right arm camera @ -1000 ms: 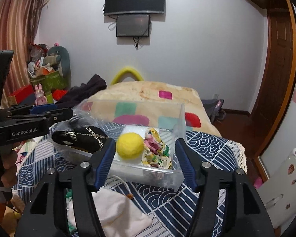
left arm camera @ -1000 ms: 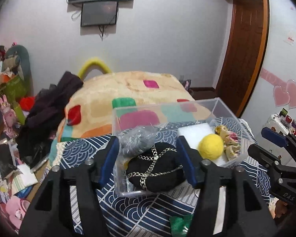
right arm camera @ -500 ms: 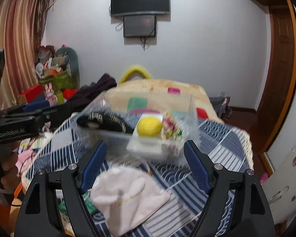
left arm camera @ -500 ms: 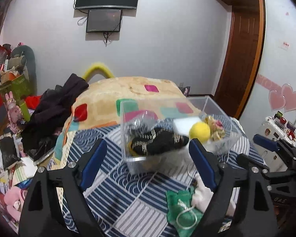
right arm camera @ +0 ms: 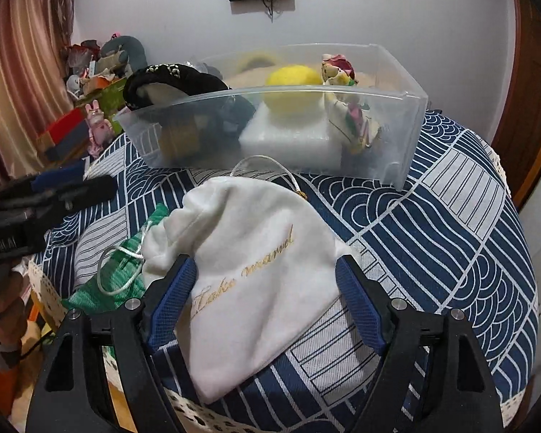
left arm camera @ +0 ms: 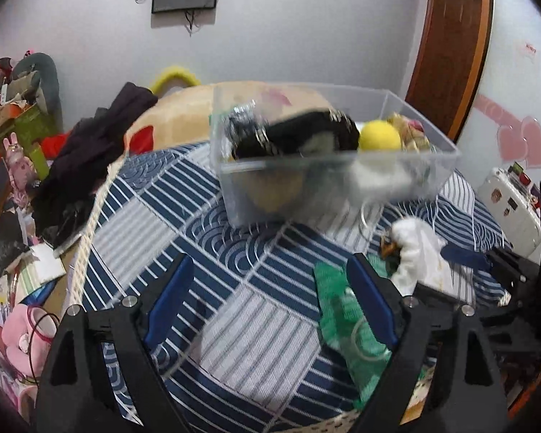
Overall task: Organize soft objects
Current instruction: 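Grasp white cloth bag with right gripper while left reaches toward green glove, then grasp the green knit glove with the left gripper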
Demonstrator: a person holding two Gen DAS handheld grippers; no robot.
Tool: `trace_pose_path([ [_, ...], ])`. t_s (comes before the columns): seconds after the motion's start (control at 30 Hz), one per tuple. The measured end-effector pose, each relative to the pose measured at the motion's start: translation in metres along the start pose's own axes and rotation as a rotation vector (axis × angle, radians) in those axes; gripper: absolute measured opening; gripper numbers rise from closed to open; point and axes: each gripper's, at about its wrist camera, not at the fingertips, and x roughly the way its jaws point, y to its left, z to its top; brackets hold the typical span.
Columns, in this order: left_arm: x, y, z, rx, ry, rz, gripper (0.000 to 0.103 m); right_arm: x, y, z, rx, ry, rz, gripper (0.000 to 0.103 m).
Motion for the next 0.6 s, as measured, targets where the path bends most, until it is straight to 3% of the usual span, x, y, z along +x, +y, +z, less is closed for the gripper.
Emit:
trace_pose_path([
  [0.03,0.0,-0.002,-0.004,0.001,0.009,-0.007,0.087,-0.001,0.0,-0.001,-0.005,0.001,-0.005,0.068],
  [0.17,0.002,-0.009,-0.014,0.013,0.031,-0.023,0.087,-0.006,0.004,-0.008,-0.02,0.001,0.004,0.024],
  [0.2,0.002,-0.012,-0.016,0.017,0.036,-0.027,0.087,-0.009,0.005,-0.01,-0.028,0.002,-0.002,0.019],
  [0.37,0.006,-0.017,-0.023,0.012,0.068,-0.059,0.087,-0.019,-0.001,-0.013,-0.019,-0.021,-0.024,0.018],
  [0.6,0.008,-0.034,-0.03,0.043,0.089,-0.095,0.087,-0.056,-0.028,-0.009,0.044,-0.12,-0.102,0.018],
])
